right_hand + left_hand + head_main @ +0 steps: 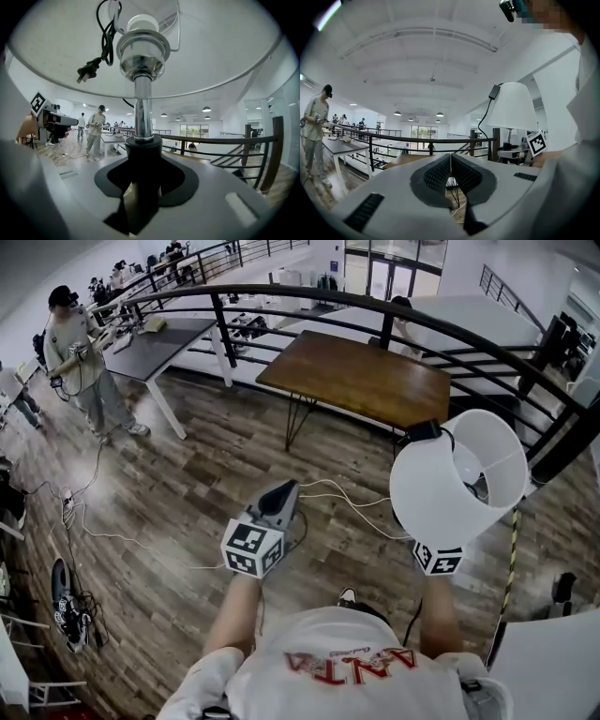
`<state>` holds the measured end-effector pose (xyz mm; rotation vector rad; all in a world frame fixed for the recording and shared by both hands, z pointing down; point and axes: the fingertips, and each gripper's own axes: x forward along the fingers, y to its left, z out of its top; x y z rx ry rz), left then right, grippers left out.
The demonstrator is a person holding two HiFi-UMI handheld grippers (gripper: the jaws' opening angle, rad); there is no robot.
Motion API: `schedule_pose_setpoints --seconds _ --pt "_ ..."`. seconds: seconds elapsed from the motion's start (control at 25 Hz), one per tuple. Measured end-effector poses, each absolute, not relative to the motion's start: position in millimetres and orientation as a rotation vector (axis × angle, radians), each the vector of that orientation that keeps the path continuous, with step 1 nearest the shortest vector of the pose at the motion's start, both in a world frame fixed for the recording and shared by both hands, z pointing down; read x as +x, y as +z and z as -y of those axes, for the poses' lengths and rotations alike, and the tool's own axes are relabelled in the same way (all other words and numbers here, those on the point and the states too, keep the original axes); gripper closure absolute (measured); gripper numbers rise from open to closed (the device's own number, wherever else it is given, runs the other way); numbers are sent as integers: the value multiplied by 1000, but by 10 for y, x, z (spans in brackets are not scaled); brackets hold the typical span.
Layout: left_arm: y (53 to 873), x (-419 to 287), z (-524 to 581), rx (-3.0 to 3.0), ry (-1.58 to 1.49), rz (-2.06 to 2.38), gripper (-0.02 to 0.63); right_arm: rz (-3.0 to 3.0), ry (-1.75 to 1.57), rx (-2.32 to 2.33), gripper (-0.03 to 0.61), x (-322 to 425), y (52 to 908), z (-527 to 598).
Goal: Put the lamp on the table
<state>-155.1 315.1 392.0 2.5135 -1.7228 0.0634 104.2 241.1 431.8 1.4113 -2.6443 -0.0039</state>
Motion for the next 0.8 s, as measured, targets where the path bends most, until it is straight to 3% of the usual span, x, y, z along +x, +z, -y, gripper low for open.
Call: schedule_pose_setpoints --seconds 0.44,0.8 --pt "4002 -789 -2134 2512 54 1706 600 2609 -50 1407 445 1745 4377 -1420" --pt "4111 -599 -1585 2510 74 1681 600 2614 22 1424 445 1907 4531 -941"
